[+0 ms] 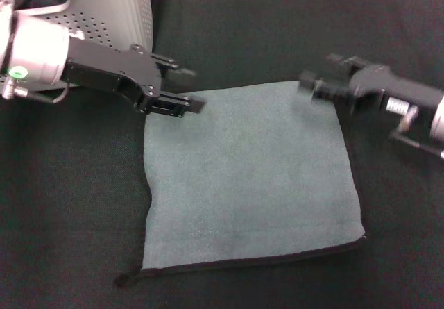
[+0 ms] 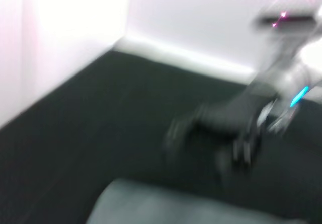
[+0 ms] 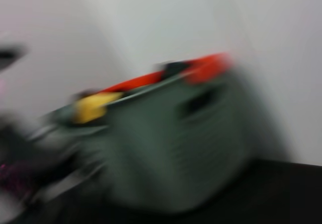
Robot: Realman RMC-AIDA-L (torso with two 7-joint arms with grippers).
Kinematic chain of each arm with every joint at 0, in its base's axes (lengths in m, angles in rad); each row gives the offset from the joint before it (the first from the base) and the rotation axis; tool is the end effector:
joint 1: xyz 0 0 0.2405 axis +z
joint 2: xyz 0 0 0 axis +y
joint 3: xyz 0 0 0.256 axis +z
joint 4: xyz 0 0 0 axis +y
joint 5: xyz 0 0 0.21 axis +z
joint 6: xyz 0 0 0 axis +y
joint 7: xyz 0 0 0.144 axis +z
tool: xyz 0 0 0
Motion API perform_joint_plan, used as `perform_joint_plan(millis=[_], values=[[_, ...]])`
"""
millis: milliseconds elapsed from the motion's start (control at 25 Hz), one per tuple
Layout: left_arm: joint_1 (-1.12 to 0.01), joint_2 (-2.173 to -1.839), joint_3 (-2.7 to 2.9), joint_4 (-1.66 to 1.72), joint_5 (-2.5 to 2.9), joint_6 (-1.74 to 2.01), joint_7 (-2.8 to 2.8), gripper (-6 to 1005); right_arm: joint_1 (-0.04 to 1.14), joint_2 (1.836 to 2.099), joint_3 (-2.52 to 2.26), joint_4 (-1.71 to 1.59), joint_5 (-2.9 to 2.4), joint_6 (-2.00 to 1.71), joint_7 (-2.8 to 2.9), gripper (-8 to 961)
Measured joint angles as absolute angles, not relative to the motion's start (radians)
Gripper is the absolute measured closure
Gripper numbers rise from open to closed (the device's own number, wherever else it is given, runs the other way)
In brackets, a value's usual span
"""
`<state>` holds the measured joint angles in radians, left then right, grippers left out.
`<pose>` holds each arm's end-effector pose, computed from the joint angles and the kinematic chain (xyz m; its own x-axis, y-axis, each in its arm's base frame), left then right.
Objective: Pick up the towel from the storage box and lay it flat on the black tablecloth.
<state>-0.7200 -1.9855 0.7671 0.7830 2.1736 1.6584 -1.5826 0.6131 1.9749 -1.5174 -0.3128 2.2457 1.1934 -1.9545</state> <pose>-0.2114 0.3739 0.0366 0.9244 0.2792 0.2598 0.3116 -0.9457 -0.0924 0.2351 0.3682 -0.0365 0.6405 -0.3290 -0.6939 -0.5851 -0.7943 -0.1634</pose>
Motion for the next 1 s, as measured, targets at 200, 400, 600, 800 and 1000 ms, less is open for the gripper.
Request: perform_joint_plan(millis=[200, 400, 600, 800, 1000], values=[[-0.547, -1.983, 0.766, 0.778, 1.857, 1.872, -1.303, 421, 0.484, 1.977, -1.513, -0.548, 2.019, 1.378, -2.021, 69], [-0.406, -1.973, 0.765, 0.732, 1.716, 1.980, -1.168, 419, 0.362, 2.017, -1.524, -0.829, 1.911, 1.434, -1.922, 70], [-0.343, -1.972, 0.767, 0.741, 1.685, 2.026, -1.160, 418, 0.341, 2.021, -1.575, -0.981, 1.897, 1.451, -1.823, 70], [-0.329, -1.970, 0.769, 0.736, 1.683, 2.028, -1.154, 418, 0.352, 2.024, -1.592, -0.999, 1.907, 1.463, -1.802, 70], [-0.330, -1.968, 0.764, 0.735, 1.681, 2.029, -1.148, 418, 0.353, 2.026, -1.598, -1.002, 1.912, 1.461, -1.803, 70]])
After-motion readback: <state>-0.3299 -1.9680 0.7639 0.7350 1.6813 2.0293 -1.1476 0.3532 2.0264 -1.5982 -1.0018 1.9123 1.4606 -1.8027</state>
